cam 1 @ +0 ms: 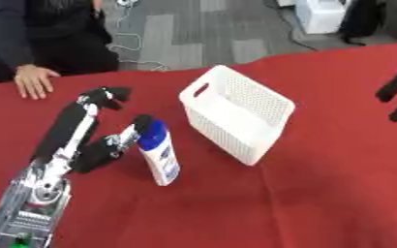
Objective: Pick up objects on the table and place them in the box.
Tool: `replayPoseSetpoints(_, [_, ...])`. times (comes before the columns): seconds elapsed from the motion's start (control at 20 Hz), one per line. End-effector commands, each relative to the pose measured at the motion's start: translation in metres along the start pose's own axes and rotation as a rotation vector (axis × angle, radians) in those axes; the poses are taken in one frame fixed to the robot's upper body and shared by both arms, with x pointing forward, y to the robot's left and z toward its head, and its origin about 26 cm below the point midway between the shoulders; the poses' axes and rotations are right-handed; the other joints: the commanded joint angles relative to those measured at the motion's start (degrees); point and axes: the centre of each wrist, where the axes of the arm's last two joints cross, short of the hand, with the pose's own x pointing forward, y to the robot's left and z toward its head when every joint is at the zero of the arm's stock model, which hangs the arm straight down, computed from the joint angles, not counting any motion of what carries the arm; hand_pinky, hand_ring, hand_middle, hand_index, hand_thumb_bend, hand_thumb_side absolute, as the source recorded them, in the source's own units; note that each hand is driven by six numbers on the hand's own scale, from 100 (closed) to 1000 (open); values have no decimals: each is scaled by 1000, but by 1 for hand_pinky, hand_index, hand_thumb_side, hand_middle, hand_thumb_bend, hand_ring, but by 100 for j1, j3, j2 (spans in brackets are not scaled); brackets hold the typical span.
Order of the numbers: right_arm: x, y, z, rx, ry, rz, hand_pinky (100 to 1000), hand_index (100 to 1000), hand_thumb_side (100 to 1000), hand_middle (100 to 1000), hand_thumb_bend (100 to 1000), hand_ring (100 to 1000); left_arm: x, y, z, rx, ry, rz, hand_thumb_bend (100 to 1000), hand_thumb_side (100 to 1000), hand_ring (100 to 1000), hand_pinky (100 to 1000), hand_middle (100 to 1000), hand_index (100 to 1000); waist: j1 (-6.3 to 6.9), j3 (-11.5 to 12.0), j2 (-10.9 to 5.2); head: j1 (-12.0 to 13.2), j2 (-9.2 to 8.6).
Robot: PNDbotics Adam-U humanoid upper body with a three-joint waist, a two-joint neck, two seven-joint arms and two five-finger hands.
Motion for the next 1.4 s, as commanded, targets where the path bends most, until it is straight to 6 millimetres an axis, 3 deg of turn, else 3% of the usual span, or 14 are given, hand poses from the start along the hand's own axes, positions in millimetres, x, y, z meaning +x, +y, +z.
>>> replayPoseSetpoints(0.05, [1, -6, -5, 19, -18, 18, 399, 486, 1000, 577, 436, 524, 3, 2, -1, 19, 1, -2, 468, 1000, 707, 814, 704, 863, -17, 5, -35, 41, -2])
replayPoseSetpoints(1.4, [1, -7, -6, 20, -20, 19, 399, 485, 1000, 577, 432, 524, 1, -20, 4, -92, 8, -35, 447, 1000, 711, 825, 702, 858, -11, -8, -38, 18, -2])
